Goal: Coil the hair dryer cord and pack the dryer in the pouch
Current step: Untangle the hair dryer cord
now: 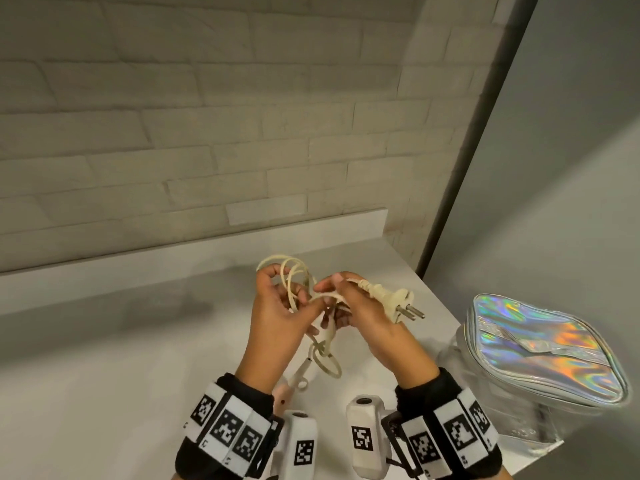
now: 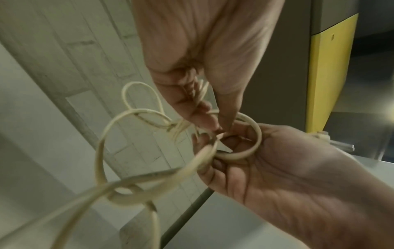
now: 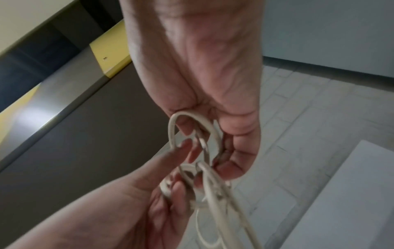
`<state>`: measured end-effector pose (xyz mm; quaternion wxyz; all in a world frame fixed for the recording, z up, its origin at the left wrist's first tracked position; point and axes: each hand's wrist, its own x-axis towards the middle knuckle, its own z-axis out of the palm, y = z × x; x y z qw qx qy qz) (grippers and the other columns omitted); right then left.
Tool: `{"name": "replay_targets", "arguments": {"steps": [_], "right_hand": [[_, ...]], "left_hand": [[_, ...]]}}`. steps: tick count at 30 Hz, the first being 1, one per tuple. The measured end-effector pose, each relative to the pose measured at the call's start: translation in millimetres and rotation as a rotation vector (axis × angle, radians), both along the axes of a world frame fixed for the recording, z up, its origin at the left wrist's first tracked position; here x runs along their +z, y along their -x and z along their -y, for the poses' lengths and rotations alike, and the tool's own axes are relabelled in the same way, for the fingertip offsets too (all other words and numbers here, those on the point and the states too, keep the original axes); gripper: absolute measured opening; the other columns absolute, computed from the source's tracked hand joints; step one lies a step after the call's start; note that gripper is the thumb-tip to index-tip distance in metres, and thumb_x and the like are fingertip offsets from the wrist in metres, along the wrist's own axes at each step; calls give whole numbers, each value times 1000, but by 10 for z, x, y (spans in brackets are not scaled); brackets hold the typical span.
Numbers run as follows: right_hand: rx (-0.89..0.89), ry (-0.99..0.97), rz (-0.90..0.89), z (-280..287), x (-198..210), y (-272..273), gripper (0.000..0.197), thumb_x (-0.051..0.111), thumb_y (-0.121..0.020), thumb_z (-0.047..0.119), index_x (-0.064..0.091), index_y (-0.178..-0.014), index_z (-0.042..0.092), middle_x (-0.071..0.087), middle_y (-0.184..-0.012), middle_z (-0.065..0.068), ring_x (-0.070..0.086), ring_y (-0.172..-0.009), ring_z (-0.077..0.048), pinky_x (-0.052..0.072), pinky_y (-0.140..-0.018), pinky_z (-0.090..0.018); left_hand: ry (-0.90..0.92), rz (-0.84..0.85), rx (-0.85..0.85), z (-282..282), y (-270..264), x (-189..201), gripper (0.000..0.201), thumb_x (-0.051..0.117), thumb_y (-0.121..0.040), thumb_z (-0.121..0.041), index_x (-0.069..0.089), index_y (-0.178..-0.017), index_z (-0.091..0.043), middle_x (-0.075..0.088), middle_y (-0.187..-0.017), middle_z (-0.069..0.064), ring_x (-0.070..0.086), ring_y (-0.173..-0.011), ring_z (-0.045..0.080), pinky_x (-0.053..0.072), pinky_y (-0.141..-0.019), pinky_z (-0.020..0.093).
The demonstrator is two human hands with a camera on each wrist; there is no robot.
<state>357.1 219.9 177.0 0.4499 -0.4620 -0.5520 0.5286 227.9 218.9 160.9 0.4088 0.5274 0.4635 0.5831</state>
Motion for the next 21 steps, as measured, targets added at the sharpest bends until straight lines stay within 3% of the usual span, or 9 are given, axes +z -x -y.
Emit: {"name": "replay_targets", "arguments": {"steps": [3,6,10,12,16,19,21], "right_hand": [[112,53,-20,39,14,-72,33,48,-88,47,63,-97,18,56,-78,4,49,-55,-13,37,-57,-24],[101,-7,103,50,-84,-110,21,62,-85,21,63,-106,16,56,-88,2,46,-55,-10,39,-57,-18],[-17,-48,215,-28,-158,-160,23,57,-85,3,69,-93,21,60,-71,3,51,-54,-1,39,-60,-15],[-10,-45,239,-37,-173,-203,31,53,-85,-3,71,-89,22,62,-69,3,54,-62,-5,39,-59,-16],[44,-43,136,-16,-180,-246,38,47,-86,-11,68,-99,18,58,-71,1,53,-59,3,40,-60,-10],[66,-69,39,-23,-189,-265,39,53,-83,-11,66,-103,20,58,-70,1,54,-63,-4,45,-68,-15],[138,-55,10,-21,-188,-289,40,57,-81,-11,65,-106,19,56,-72,0,59,-69,-7,48,-71,-16]], "left_hand": [[92,74,38,-42,33,3,31,69,-77,-19,44,-94,-26,56,-80,17,53,-39,10,46,-34,24],[141,34,83,-109,94,-30,24,65,-82,-24,48,-97,-15,56,-75,15,46,-35,11,42,-31,22],[147,-56,163,-171,246,-81,13,59,-87,-23,51,-87,-13,55,-64,8,46,-29,7,42,-29,21],[168,-94,199,-206,345,-124,15,56,-89,-23,53,-88,-9,56,-64,9,48,-30,7,44,-30,23],[184,-134,193,-211,423,-186,11,53,-91,-23,55,-95,-12,66,-70,12,53,-35,10,50,-36,27],[173,-174,213,-200,448,-197,13,49,-92,-26,59,-98,-19,69,-68,11,58,-39,16,54,-43,31],[179,-186,228,-228,509,-205,16,49,-92,-23,65,-91,-18,71,-72,10,65,-53,23,56,-50,34]]}}
